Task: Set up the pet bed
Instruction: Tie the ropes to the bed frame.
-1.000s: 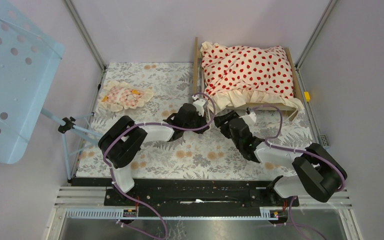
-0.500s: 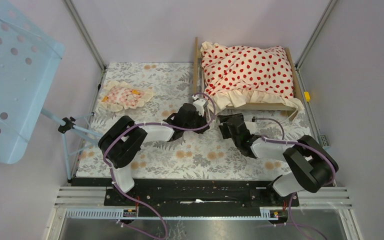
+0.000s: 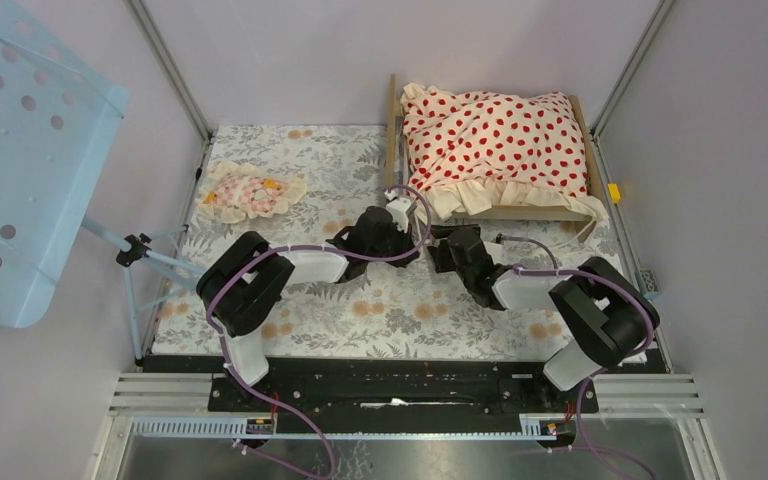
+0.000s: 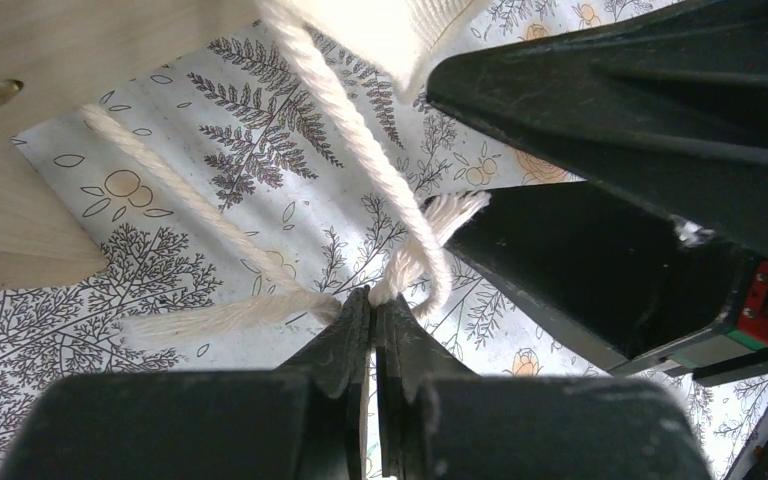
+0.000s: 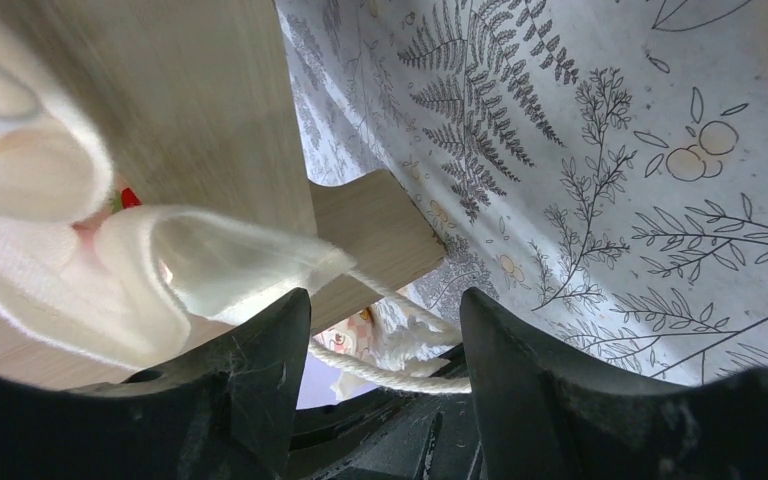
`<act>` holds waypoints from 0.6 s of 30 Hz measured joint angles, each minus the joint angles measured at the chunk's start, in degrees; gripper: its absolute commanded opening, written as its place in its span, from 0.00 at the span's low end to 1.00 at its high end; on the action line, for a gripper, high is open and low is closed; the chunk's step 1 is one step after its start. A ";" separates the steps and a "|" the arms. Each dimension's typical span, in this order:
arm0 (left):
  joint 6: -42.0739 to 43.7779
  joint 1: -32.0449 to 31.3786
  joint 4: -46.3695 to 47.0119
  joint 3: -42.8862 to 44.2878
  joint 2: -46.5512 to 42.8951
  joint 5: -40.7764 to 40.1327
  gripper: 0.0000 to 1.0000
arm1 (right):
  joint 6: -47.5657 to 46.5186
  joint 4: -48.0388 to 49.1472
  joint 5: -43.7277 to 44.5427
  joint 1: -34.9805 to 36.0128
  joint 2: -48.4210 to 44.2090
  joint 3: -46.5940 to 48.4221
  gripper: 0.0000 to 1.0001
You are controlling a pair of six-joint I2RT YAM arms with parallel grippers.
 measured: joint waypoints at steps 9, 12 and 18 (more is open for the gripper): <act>0.00 0.00 0.04 0.00 0.00 0.11 0.00 | 0.48 2.05 -1.81 0.00 2.34 0.42 0.57; 0.02 0.00 0.04 0.00 0.00 0.11 0.00 | 0.46 2.62 -2.19 0.00 2.34 0.42 0.55; 0.02 0.00 0.04 0.00 0.00 0.11 0.00 | 0.46 3.50 -3.08 0.00 2.34 0.42 0.49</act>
